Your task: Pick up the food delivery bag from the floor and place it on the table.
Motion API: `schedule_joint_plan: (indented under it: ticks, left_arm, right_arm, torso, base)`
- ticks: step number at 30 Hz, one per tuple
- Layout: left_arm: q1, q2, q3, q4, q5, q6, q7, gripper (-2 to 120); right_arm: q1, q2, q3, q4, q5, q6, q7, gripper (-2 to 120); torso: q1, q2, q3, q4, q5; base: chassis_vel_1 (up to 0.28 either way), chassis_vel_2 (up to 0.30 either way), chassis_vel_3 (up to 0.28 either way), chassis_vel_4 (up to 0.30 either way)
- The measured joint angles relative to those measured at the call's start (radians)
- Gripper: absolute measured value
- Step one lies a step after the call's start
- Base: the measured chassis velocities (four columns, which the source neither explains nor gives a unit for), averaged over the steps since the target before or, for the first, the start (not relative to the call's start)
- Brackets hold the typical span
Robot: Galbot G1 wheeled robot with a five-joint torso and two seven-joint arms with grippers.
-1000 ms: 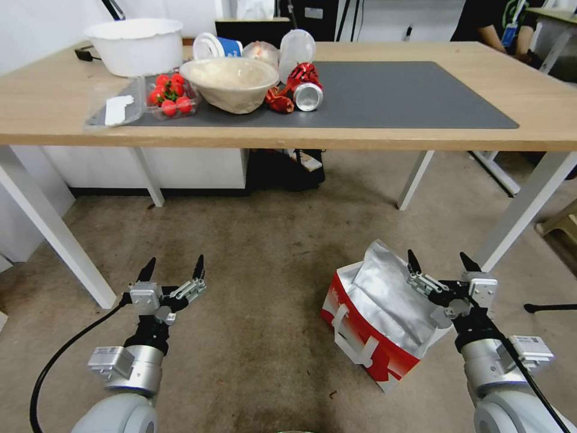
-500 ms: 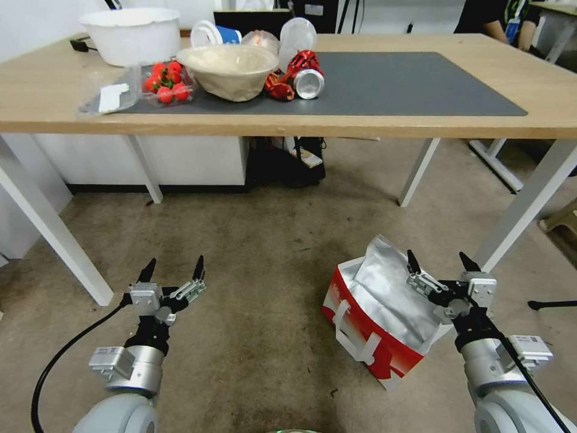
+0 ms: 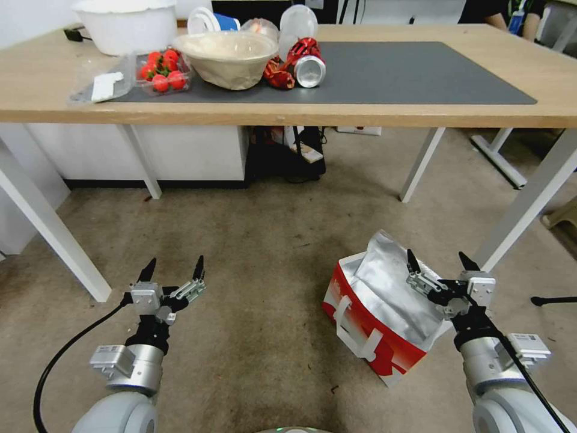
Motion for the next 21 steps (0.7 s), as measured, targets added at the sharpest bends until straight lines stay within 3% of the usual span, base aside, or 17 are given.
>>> schedule_joint_plan:
  ticks: [4,9,21]
  left_arm:
    - [-0.002,0.001,-0.003,0.004,-0.001,-0.004,-0.001,100]
    - [-0.003,0.004,-0.01,0.008,-0.004,-0.02,-0.004,100]
    - [-0.002,-0.001,-0.012,0.003,-0.004,-0.022,-0.005,100]
  right_arm:
    - [0.012,-0.014,0.002,-0.001,0.0,-0.032,-0.004,100]
    - [0.071,-0.109,0.034,-0.021,0.03,-0.158,-0.011,100]
    - [0.164,-0.265,0.051,-0.126,0.084,-0.295,-0.013,100]
  torso:
    - [0.0,0.002,0.0,-0.0001,0.0]
    - [0.0,0.004,0.0,0.0,0.0003]
    - [0.001,0.006,0.0,0.0001,0.0002]
  base:
    - [0.0,0.0,0.0,0.0]
    - [0.0,0.0,0.0,0.0]
    - [0.0,0.0,0.0,0.0]
